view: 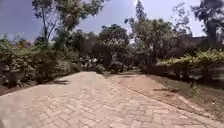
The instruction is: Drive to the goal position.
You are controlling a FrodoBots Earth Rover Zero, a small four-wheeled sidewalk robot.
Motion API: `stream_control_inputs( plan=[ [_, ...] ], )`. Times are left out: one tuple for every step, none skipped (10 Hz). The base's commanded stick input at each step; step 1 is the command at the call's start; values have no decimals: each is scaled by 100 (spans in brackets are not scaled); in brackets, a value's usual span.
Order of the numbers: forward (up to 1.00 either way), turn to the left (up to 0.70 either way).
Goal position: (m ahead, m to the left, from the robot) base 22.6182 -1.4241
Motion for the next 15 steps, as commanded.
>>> stream_control_inputs(
  plan=[
    [70,-35],
    [70,-35],
    [70,-35],
    [70,-35],
    [70,-35],
    [70,-35],
    [70,-35],
    [70,-27],
    [70,-9],
    [70,0],
    [70,0],
    [70,0],
    [70,0],
    [70,0],
    [70,0]
  ],
)
